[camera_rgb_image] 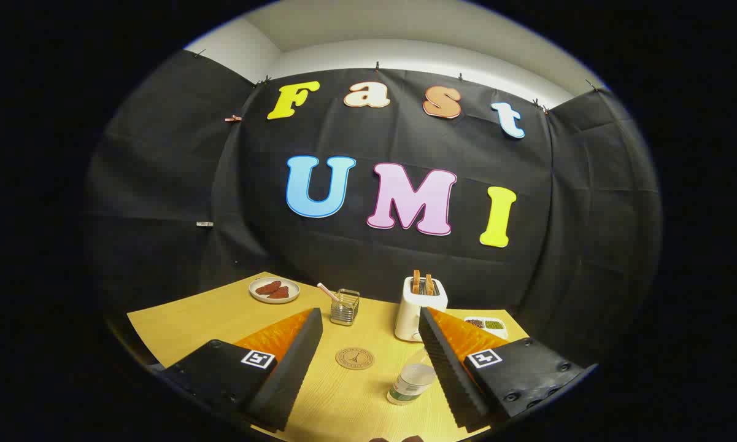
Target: Take the bottle from table, then pour the juice into the cup, finally place the bottle on the coaster
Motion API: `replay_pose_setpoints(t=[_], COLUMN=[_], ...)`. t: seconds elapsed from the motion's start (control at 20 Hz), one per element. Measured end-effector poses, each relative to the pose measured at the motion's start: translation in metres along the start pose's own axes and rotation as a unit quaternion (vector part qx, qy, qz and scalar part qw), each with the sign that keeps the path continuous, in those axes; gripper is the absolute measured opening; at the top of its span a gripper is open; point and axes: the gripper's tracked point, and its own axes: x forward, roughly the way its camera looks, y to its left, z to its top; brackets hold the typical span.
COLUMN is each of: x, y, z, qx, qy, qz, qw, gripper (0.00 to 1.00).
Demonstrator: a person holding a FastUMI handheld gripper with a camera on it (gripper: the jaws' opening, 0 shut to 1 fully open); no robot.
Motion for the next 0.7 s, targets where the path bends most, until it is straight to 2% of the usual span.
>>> replay_pose_setpoints(t=[0.7], x=[-0.001], y=[-0.013], z=[-0.007], qx=[0.018], qy=[0.011], qz=[-0.019], qw=[1.0], gripper=[0.98])
